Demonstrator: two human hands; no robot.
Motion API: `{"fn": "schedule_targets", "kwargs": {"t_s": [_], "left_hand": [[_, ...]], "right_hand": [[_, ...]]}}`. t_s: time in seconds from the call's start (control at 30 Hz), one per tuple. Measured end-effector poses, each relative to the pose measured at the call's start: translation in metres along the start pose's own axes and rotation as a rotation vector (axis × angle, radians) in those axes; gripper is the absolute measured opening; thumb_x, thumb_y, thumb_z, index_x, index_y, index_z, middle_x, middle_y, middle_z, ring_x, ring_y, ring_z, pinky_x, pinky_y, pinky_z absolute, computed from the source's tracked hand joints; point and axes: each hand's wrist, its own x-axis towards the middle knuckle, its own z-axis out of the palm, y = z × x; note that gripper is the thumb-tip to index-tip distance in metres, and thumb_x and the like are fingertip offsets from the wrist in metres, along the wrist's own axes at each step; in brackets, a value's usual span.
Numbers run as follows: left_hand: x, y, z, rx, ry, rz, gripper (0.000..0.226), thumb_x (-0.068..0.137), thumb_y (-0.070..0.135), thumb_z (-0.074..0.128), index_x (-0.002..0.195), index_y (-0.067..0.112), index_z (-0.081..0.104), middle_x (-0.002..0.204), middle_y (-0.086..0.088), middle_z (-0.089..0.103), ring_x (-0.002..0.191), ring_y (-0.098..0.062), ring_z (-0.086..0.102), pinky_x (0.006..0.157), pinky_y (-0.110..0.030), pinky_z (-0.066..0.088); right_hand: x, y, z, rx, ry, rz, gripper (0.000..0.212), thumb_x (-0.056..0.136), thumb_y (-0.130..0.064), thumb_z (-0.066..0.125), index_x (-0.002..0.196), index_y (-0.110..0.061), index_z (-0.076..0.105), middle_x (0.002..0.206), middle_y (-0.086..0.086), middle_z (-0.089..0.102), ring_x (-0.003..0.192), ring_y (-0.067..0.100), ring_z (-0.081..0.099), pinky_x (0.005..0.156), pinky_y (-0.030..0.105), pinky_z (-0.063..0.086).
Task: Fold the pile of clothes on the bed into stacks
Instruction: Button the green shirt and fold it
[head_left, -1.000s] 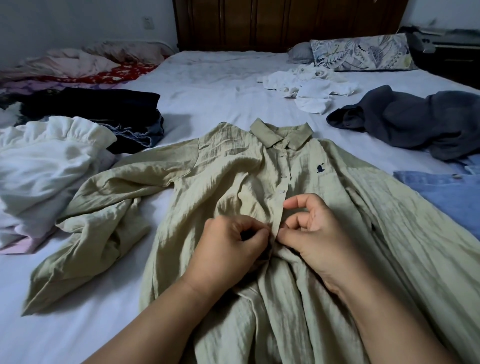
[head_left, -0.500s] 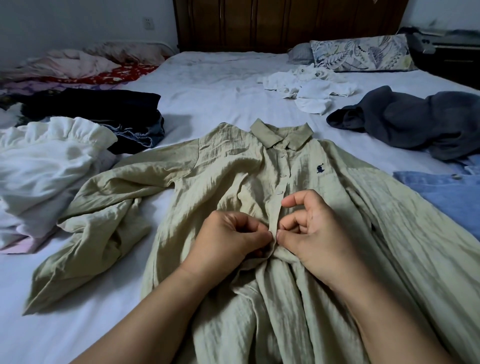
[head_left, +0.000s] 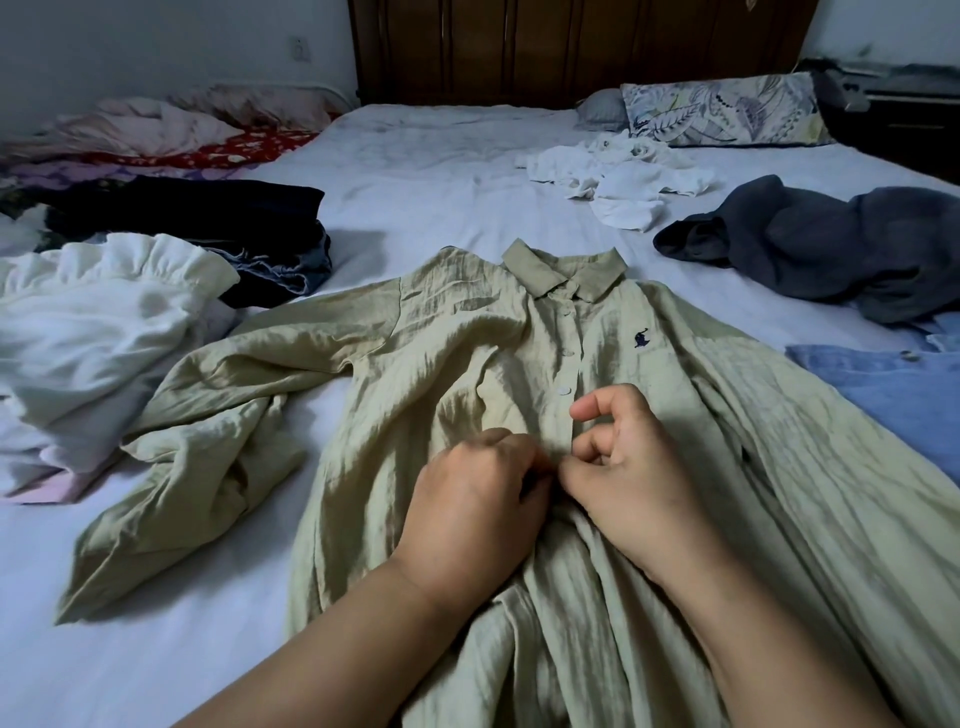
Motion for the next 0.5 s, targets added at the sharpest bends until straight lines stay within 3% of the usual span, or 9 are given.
{"fn": "schedule_targets", "kwargs": {"t_s": [0.2,0.33,0.4,0.5], "left_hand": [[0.001,-0.003,-0.004,-0.232,-0.014,-0.153,0.006,0.082,0.025,0.068,0.084,0.023,0.074,0.078,0.009,0.07,0.074,-0.002,0.064,0.07,-0.025,0.051],[0.008,-0.007,-0.011,-0.561,-0.16,-0.413,0.012,0.085,0.017,0.066,0.076,0.01,0.069,0.052,0.009,0.057,0.043,-0.001,0.046,0.047,-0.015,0.036],[0.01,-0.006,-0.015,-0.674,-0.237,-0.504,0.016,0.088,0.014,0.064,0.076,0.003,0.066,0.051,0.0,0.051,0.041,-0.007,0.039,0.044,-0.016,0.032],[0.01,-0.006,-0.019,-0.614,-0.274,-0.449,0.018,0.089,0.017,0.064,0.08,0.002,0.067,0.059,-0.003,0.057,0.045,-0.007,0.044,0.045,-0.014,0.035]], "right_hand": [[-0.002,0.004,0.002,-0.05,0.007,-0.132,0.042,0.078,0.004,0.058,0.09,-0.033,0.041,0.061,-0.005,0.046,0.05,0.009,0.041,0.056,0.028,0.037],[-0.008,-0.005,0.0,-0.36,-0.075,-0.468,0.04,0.085,-0.002,0.05,0.107,-0.032,0.035,0.072,-0.015,0.041,0.063,0.002,0.044,0.057,0.02,0.036],[-0.009,-0.011,0.0,-0.473,-0.081,-0.552,0.04,0.086,-0.004,0.047,0.116,-0.028,0.035,0.08,-0.014,0.043,0.07,0.007,0.048,0.061,0.016,0.034],[-0.01,-0.019,-0.009,-0.568,-0.094,-0.405,0.038,0.091,-0.007,0.053,0.124,-0.023,0.042,0.084,-0.009,0.052,0.074,0.01,0.055,0.062,0.018,0.041]]}}
